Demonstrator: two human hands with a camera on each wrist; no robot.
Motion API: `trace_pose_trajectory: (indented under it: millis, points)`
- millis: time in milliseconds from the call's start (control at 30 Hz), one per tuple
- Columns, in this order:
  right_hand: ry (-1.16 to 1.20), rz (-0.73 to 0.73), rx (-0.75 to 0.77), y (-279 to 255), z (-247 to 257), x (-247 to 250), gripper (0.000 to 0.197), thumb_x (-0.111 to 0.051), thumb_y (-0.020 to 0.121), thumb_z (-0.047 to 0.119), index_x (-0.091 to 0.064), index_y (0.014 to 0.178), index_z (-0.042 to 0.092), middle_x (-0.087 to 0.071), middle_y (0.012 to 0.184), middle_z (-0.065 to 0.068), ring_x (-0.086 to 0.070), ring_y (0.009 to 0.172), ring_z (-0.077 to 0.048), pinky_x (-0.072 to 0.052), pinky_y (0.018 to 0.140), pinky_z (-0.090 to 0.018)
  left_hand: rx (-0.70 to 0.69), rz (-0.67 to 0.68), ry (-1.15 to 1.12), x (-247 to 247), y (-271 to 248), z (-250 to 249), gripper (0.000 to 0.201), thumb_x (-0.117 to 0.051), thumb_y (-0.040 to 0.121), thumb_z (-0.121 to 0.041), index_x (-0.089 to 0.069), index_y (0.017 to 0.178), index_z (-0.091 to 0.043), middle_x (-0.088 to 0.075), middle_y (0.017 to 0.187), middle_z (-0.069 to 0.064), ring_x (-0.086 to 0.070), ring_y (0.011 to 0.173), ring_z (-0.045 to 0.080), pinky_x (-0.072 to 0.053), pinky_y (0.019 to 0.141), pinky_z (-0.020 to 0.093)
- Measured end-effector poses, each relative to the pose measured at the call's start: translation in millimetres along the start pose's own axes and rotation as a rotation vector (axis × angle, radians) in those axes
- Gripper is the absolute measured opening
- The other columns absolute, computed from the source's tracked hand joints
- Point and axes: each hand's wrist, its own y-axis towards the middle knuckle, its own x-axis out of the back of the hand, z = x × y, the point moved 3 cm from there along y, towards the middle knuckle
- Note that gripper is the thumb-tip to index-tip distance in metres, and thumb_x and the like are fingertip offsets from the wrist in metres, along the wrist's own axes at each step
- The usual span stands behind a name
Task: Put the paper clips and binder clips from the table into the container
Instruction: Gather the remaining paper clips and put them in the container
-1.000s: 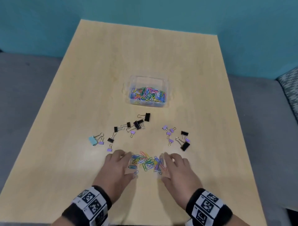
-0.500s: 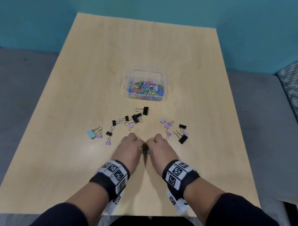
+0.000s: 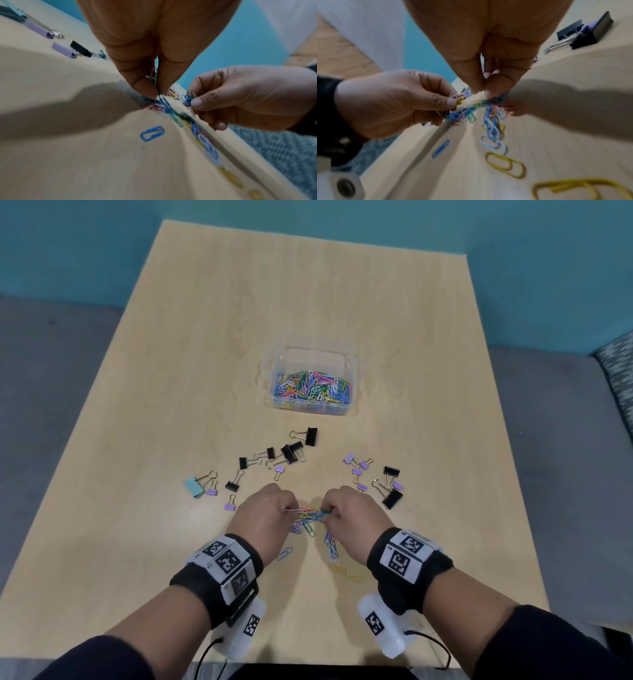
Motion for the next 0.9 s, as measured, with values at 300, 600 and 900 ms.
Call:
trace_pose_trajectory:
  millis: [300,600,900]
  points:
    - [0.575,-0.100,-0.087,26.0,12.8,76.2,0.005,-0.062,0.083,-0.002,-0.058,0.080,-0.001,-0.047,0.061,-0.009,-0.046,0.045,-0.014,-0.039,0.037,-0.015,0.116,-0.092,-0.489,73.4,32.2,-20.4,0.009,-0.068,0.083,-0.010,-0.067,0.074,-0.011,-0.061,0.059,0.004,-0.061,0.048,0.014,-0.041,0.044,0.021]
    - [0.241,-0.348,-0.001,130.3,39.8,150.6,0.017,-0.066,0.075,0.010,-0.057,0.067,0.022,-0.062,0.068,-0.003,-0.066,0.070,-0.032,-0.056,0.069,-0.047,-0.049,-0.308,-0.161,136.7,144.4,-58.9,0.005,-0.064,0.081,-0.018,-0.069,0.082,-0.019,-0.067,0.074,0.002,-0.066,0.074,0.023,-0.053,0.070,0.032]
    - [-0.259,-0.215,0.092,73.0,31.7,113.3,0.030,-0.045,0.085,0.009,-0.065,0.107,0.015,-0.060,0.104,-0.013,-0.059,0.093,-0.034,-0.048,0.077,-0.035,-0.093,-0.216,0.006,99.2,83.3,-29.7,0.025,-0.057,0.088,-0.016,-0.067,0.110,-0.018,-0.062,0.108,0.009,-0.060,0.094,0.028,-0.044,0.083,0.031]
